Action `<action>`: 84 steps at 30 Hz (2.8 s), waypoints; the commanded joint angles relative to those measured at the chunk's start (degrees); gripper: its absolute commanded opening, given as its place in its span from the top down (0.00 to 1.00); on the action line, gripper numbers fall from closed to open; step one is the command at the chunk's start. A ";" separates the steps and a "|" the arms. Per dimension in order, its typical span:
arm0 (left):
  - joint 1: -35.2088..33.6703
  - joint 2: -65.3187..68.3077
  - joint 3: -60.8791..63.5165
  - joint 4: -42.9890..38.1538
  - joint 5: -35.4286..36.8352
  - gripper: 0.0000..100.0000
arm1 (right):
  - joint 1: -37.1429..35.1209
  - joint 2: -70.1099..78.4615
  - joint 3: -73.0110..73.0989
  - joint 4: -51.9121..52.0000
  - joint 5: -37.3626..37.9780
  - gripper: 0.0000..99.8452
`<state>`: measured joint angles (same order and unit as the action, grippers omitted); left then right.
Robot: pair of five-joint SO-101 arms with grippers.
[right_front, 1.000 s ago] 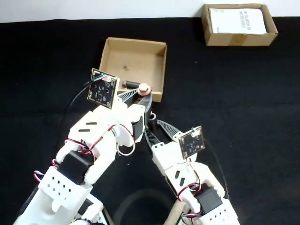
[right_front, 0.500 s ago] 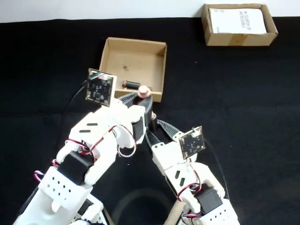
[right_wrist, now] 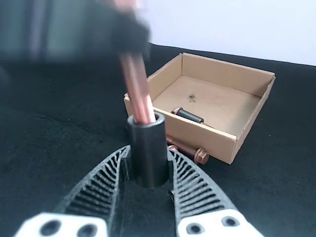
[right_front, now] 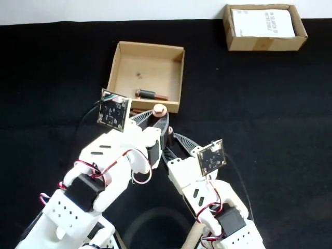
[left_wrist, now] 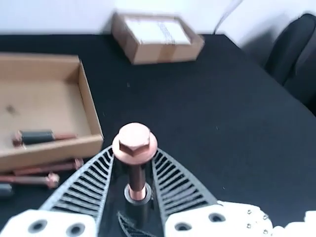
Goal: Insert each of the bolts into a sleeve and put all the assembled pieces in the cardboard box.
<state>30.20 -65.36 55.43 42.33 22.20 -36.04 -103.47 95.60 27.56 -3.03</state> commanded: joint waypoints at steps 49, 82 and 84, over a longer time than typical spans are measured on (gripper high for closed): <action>-41.10 -27.91 22.81 10.29 6.24 0.99 | 15.25 70.55 -58.24 1.80 15.30 0.99; -49.45 -37.93 41.71 -5.98 6.24 0.99 | 7.34 140.18 -112.92 4.70 51.52 0.96; -49.45 -37.93 41.71 -5.98 6.24 0.99 | 7.34 139.82 -112.75 6.29 51.08 0.92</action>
<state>-18.42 -102.81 96.13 37.58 28.26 -28.13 37.36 -14.99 31.87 46.29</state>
